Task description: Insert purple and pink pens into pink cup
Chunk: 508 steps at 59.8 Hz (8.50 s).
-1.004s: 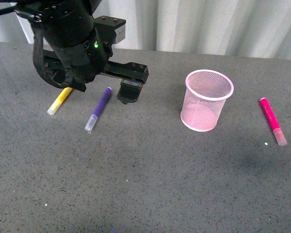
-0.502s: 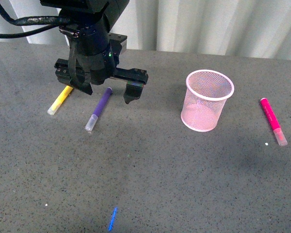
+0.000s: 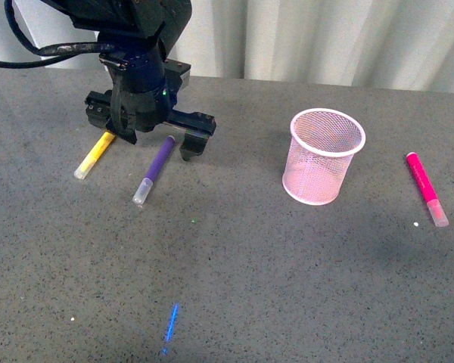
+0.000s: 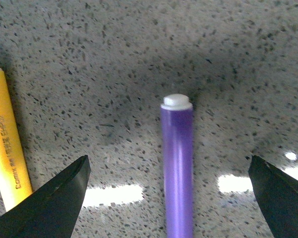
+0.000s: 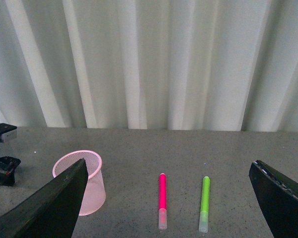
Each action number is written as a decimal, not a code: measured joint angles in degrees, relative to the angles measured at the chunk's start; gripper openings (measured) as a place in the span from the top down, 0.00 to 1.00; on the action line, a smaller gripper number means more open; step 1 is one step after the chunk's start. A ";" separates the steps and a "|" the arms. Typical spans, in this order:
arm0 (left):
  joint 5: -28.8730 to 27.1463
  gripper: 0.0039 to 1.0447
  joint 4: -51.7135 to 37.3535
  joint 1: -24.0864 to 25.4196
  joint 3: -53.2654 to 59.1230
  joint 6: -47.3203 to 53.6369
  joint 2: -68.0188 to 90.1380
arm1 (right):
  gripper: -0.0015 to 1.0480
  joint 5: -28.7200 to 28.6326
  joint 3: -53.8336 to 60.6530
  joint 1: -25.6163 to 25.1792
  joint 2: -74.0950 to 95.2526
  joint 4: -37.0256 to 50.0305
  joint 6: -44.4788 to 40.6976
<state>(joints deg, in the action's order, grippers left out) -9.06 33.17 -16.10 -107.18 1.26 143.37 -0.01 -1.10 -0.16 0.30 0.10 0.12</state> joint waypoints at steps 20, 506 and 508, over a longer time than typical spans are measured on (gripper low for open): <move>-0.87 0.06 0.52 -0.70 -3.48 0.55 2.12 | 0.07 -0.02 0.00 0.00 0.00 0.00 0.00; 9.01 0.97 -33.57 16.00 106.62 -1.68 -142.20 | 0.07 0.00 0.00 0.00 0.00 0.00 0.00; 9.07 0.97 -33.53 16.00 106.62 -1.68 -142.92 | 0.07 -0.02 -0.02 0.00 0.00 0.00 0.00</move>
<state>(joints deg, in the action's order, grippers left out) 0.01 -0.36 -0.10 -0.56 -0.43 0.45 -0.03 -1.13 -0.16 0.30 0.10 0.12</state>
